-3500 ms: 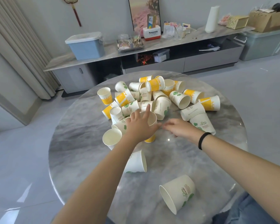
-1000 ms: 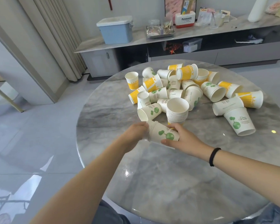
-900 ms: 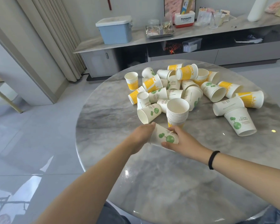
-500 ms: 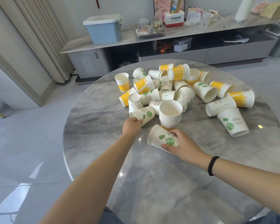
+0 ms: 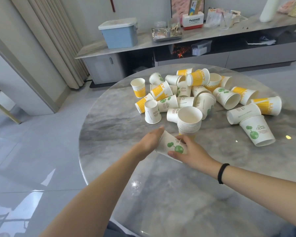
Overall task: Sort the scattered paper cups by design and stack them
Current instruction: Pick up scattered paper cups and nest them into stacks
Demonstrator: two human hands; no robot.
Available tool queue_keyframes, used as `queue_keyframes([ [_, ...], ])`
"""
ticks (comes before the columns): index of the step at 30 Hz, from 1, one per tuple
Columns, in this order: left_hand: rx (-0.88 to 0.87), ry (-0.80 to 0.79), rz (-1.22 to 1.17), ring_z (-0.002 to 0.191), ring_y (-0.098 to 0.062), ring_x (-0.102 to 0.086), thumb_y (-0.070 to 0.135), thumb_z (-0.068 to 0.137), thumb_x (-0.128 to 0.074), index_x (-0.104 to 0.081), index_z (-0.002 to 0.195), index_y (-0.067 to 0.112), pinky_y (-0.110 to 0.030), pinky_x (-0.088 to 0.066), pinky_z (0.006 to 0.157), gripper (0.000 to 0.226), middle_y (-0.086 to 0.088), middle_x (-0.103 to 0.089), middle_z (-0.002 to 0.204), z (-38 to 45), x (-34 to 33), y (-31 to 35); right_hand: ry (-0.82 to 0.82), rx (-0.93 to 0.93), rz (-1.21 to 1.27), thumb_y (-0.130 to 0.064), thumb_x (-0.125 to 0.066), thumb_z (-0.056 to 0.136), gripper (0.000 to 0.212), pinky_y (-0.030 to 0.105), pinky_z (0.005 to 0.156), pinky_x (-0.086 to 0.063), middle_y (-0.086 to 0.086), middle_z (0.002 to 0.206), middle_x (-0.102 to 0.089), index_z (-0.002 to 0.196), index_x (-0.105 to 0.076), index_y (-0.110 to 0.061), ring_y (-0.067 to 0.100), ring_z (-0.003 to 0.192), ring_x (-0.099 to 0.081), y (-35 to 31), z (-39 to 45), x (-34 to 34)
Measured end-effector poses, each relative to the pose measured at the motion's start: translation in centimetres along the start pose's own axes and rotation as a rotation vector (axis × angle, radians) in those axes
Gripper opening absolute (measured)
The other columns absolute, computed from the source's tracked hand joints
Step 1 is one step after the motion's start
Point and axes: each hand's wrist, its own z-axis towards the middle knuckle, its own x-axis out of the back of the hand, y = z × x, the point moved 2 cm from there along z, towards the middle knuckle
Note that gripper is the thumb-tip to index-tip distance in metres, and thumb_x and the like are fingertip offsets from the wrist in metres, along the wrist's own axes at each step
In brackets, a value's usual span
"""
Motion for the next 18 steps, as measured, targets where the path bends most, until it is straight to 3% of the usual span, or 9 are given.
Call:
queue_keyframes([
  [3,-0.04,0.144,0.074,0.13,-0.026,-0.045,0.051,0.098,-0.027,-0.05,0.133,0.015,-0.035,-0.033,0.103,0.055,-0.008,-0.05,0.137,1.0,0.4,1.0,0.037,-0.064,0.081,-0.033,-0.073,0.077,0.049,0.013,0.067,-0.042,-0.007,0.102,-0.06,0.116,-0.049,-0.015,0.01,0.091,-0.058,-0.1,1.0,-0.7],
  [6,-0.049,0.343,0.088,0.114,-0.028,-0.055,0.041,0.097,-0.037,-0.053,0.114,0.011,-0.035,-0.042,0.089,0.038,-0.008,-0.059,0.12,3.4,2.6,1.0,0.084,-0.13,0.109,-0.036,-0.068,0.081,0.047,0.008,0.053,-0.041,-0.004,0.101,-0.057,0.115,-0.046,-0.012,0.002,0.079,-0.054,-0.6,1.8,-1.3],
  [7,-0.03,0.391,0.063,0.113,-0.027,-0.056,0.037,0.095,-0.043,-0.051,0.117,0.011,-0.034,-0.044,0.087,0.035,-0.008,-0.059,0.122,4.7,3.4,0.7,0.095,-0.142,0.109,-0.036,-0.066,0.082,0.046,0.006,0.05,-0.042,-0.006,0.098,-0.055,0.115,-0.045,-0.011,-0.002,0.075,-0.051,-0.6,2.0,-1.5],
  [9,-0.012,0.411,-0.003,0.119,-0.027,-0.052,0.033,0.088,-0.057,-0.042,0.132,0.012,-0.039,-0.046,0.098,0.051,-0.01,-0.05,0.133,7.1,4.5,0.2,0.105,-0.169,0.106,-0.035,-0.064,0.084,0.045,0.001,0.049,-0.041,-0.012,0.09,-0.051,0.117,-0.045,-0.011,-0.005,0.072,-0.049,-0.2,2.3,-1.6],
  [12,-0.045,0.414,0.017,0.13,-0.024,-0.041,0.041,0.077,-0.072,-0.034,0.142,0.021,-0.045,-0.039,0.108,0.078,-0.009,-0.038,0.14,9.9,5.3,0.3,0.109,-0.214,0.103,-0.037,-0.063,0.085,0.044,-0.001,0.049,-0.04,-0.01,0.094,-0.053,0.119,-0.044,-0.015,-0.006,0.072,-0.049,0.4,2.5,-1.5],
  [15,-0.088,0.444,0.126,0.132,-0.022,-0.036,0.047,0.07,-0.076,-0.039,0.14,0.027,-0.043,-0.035,0.11,0.082,-0.007,-0.038,0.136,12.0,5.0,0.4,0.112,-0.235,0.1,-0.037,-0.063,0.085,0.043,-0.001,0.05,-0.04,-0.007,0.1,-0.055,0.118,-0.043,-0.018,-0.004,0.071,-0.05,0.7,2.6,-1.3],
  [18,-0.15,0.442,0.166,0.129,-0.024,-0.039,0.042,0.069,-0.078,-0.046,0.133,0.022,-0.043,-0.037,0.108,0.074,-0.006,-0.041,0.133,12.3,4.4,0.4,0.12,-0.243,0.07,-0.039,-0.062,0.084,0.047,0.007,0.053,-0.041,-0.007,0.104,-0.056,0.12,-0.043,-0.017,0.006,0.079,-0.055,0.9,2.5,-1.0],
])
